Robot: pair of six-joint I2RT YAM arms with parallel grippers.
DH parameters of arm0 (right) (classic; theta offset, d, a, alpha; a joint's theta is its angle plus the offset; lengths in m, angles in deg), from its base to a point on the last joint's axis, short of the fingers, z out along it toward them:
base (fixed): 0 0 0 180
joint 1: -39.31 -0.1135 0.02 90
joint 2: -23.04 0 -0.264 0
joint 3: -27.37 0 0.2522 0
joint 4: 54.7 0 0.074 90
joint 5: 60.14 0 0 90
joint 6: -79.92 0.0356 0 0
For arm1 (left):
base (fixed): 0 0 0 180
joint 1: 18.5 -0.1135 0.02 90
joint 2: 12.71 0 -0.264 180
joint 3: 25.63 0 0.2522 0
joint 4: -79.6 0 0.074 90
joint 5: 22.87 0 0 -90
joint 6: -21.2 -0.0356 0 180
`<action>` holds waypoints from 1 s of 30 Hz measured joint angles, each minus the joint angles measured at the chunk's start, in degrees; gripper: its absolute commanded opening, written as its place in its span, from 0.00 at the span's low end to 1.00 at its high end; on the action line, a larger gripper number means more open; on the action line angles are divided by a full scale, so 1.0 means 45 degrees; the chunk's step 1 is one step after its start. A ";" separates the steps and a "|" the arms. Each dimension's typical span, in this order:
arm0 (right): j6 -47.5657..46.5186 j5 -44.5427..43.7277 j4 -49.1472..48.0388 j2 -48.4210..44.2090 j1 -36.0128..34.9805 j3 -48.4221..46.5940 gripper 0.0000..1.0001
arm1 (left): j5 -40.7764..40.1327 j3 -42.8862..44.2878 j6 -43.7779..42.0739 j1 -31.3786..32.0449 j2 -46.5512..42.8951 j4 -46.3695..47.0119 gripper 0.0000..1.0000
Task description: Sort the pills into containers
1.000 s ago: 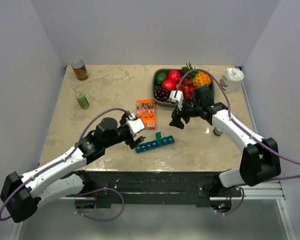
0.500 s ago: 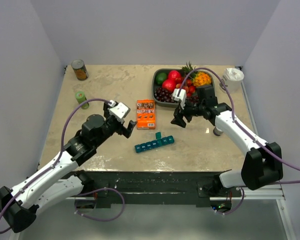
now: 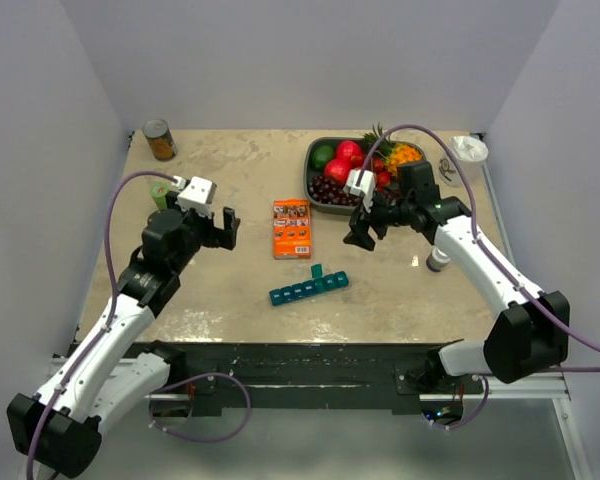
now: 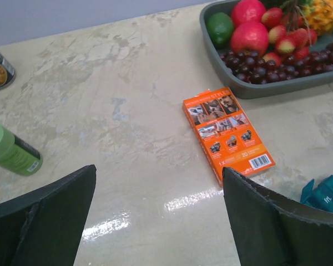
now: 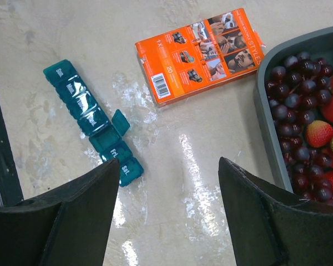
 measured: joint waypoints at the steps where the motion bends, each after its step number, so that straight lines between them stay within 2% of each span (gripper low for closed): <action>1: 0.0083 0.0005 0.0015 -0.0029 0.0000 0.0024 0.75 | 0.0087 0.0005 0.0121 -0.0287 0.0029 -0.0005 0.99; 12: 0.0661 0.0024 -0.0738 -0.0792 0.0141 0.1914 0.79 | 0.1467 0.0869 0.1739 -0.4206 0.1345 -0.0010 0.99; 23: 0.0685 0.0529 -0.1078 -0.0845 0.0471 0.2195 0.79 | -0.0053 0.3677 0.2890 -0.6232 0.6664 -0.0607 0.98; 30: 0.0627 0.0748 -0.1039 -0.0835 0.0559 0.2195 0.79 | -0.1258 0.5377 0.3055 -0.6810 0.9806 -0.0976 0.94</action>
